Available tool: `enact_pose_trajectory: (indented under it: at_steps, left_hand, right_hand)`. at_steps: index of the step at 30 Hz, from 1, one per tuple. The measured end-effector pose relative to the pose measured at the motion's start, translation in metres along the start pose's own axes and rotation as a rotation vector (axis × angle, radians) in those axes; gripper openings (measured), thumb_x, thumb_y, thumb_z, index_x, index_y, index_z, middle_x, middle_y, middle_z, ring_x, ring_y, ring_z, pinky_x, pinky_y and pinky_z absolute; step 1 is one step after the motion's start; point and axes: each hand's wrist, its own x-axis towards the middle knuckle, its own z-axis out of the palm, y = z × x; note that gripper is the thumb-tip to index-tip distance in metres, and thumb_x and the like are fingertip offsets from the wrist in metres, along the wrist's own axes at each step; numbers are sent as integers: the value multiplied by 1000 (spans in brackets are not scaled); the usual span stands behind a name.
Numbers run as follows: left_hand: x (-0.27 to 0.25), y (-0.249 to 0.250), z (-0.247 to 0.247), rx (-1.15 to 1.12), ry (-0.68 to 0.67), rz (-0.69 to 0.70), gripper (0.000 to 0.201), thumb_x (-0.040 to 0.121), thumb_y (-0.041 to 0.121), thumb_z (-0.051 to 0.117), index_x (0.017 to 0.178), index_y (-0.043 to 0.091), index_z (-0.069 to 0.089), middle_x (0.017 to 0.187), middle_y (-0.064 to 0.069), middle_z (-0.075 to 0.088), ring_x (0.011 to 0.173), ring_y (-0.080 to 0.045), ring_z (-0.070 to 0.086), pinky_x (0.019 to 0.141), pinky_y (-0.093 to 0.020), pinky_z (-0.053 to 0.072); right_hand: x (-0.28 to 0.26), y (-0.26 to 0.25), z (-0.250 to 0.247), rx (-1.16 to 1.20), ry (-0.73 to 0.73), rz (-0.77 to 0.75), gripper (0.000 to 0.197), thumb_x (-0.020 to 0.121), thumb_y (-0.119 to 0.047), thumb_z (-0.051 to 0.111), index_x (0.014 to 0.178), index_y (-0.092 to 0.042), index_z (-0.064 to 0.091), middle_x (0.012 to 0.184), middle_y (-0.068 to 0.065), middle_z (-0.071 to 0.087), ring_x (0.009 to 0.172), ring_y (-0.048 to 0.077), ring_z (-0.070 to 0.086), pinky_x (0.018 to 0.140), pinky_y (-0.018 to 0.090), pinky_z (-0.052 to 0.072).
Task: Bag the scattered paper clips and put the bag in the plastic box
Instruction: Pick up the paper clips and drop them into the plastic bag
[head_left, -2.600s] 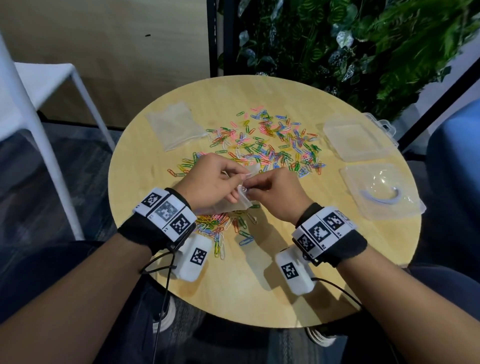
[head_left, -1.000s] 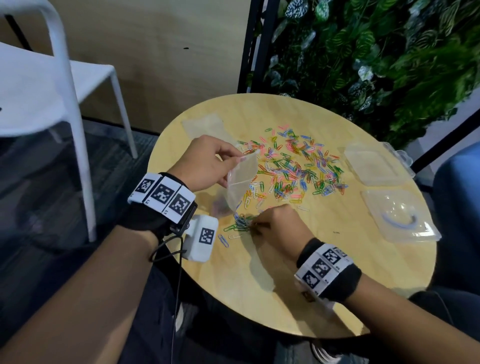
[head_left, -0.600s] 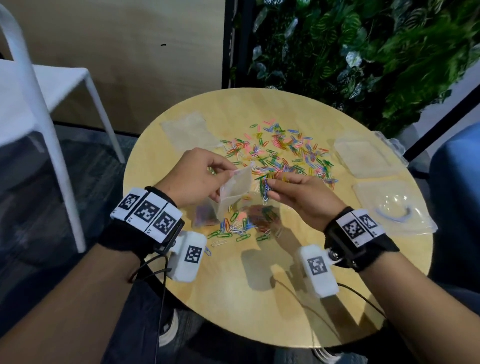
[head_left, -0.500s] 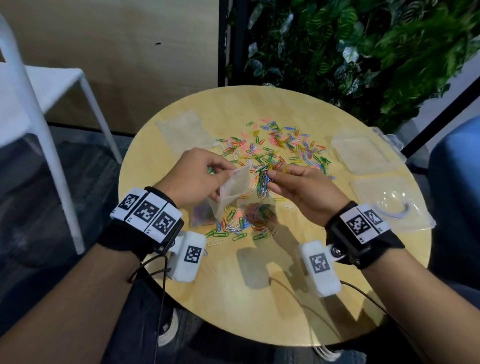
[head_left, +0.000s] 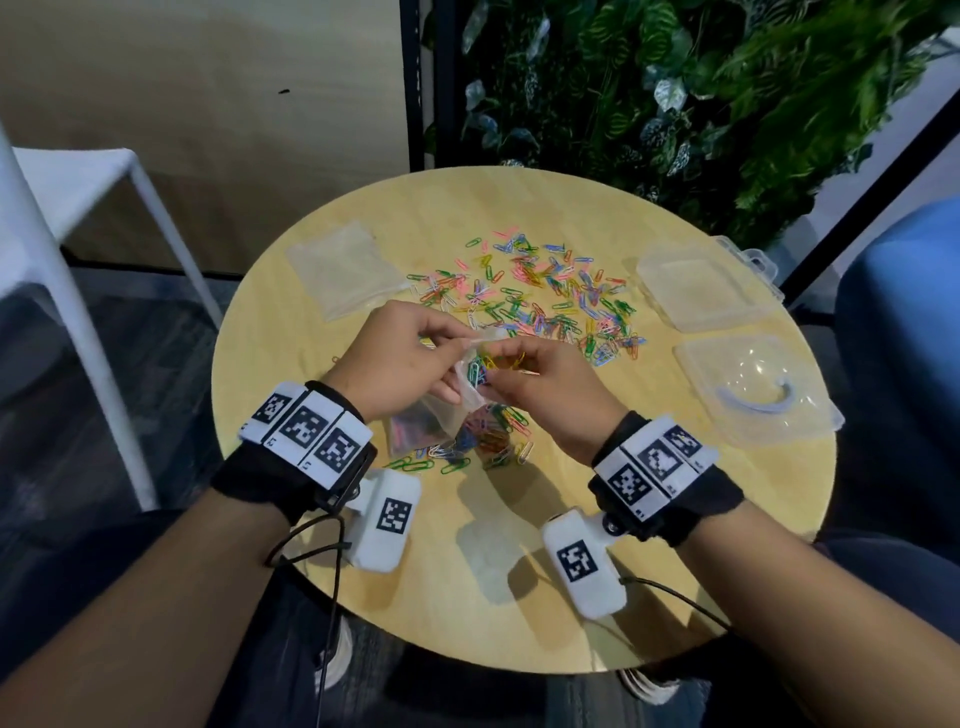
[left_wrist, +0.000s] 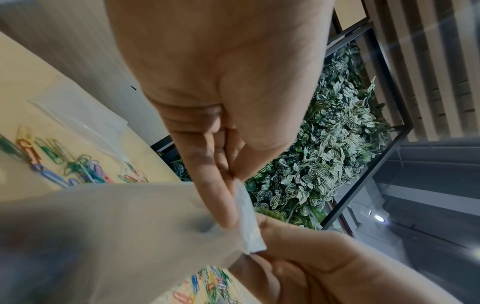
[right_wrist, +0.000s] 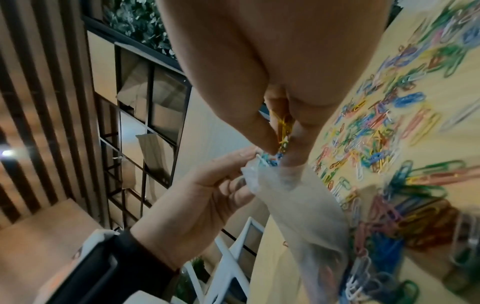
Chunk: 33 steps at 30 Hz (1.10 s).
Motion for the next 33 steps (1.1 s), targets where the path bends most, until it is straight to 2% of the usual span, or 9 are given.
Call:
enact_pose_trajectory:
  at_steps: [4, 8, 11, 15, 19, 23, 27, 30, 33]
  left_hand:
    - [-4, 1, -1, -17, -21, -6, 11, 94, 8, 66, 102, 8, 74, 79, -12, 73, 55, -18, 73, 55, -27, 62]
    - [-8, 3, 1, -22, -72, 2, 14, 94, 7, 65, 106, 6, 73, 75, -10, 71, 53, -15, 72, 57, -27, 63]
    - [-7, 2, 0, -4, -68, 19, 16, 95, 6, 64, 109, 5, 72, 73, -11, 70, 52, -15, 71, 60, -30, 64]
    - [-6, 2, -3, 4, -48, 20, 19, 95, 7, 65, 111, 3, 73, 72, -12, 72, 54, -17, 72, 63, -33, 64]
    - [-9, 4, -3, 10, -55, 27, 16, 94, 8, 66, 107, 6, 74, 75, -14, 73, 53, -17, 71, 60, -29, 64]
    - [-10, 4, -3, 3, -65, 28, 16, 94, 6, 65, 109, 4, 73, 72, -10, 73, 54, -18, 71, 63, -34, 64]
    - [-8, 2, -4, 32, -37, 33, 17, 94, 6, 66, 109, 4, 74, 76, -16, 74, 54, -19, 72, 60, -30, 64]
    - [-7, 0, -5, 41, -35, 33, 17, 95, 7, 66, 108, 5, 75, 84, -20, 76, 60, -26, 74, 60, -32, 64]
    - [-6, -2, -11, 70, 6, 47, 14, 95, 7, 66, 105, 7, 76, 82, -10, 76, 59, -25, 74, 58, -33, 64]
  right_hand:
    - [6, 7, -7, -389, 31, -86, 18, 78, -9, 74, 93, -18, 73, 82, 9, 72, 76, 22, 70, 74, 47, 59]
    - [4, 4, -8, -576, 74, -241, 6, 76, -16, 76, 82, -13, 77, 71, 4, 74, 66, 21, 71, 66, 40, 58]
    - [4, 6, -3, -672, 58, -278, 20, 80, -10, 70, 98, -17, 77, 85, 0, 75, 75, 15, 67, 69, 27, 52]
    - [5, 11, 2, -652, -4, -265, 32, 80, -5, 66, 110, -17, 72, 95, 1, 73, 88, 15, 66, 77, 27, 49]
    - [5, 8, -2, -668, 76, -284, 24, 75, -16, 72, 99, -18, 75, 79, -2, 75, 68, 10, 70, 69, 26, 54]
    - [2, 8, 0, -735, 56, -346, 23, 79, -9, 69, 101, -13, 74, 85, 0, 75, 73, 8, 70, 69, 9, 50]
    - [1, 10, 1, -619, 9, -314, 23, 81, 3, 63, 100, -5, 74, 89, 5, 75, 75, 10, 72, 73, 20, 56]
    - [0, 8, 2, -646, 50, -417, 14, 76, -2, 71, 86, -9, 78, 76, 0, 74, 64, 6, 69, 65, 15, 54]
    - [-5, 1, 5, -603, 78, -595, 10, 78, -6, 72, 84, -14, 77, 79, -2, 71, 69, 8, 67, 67, 23, 56]
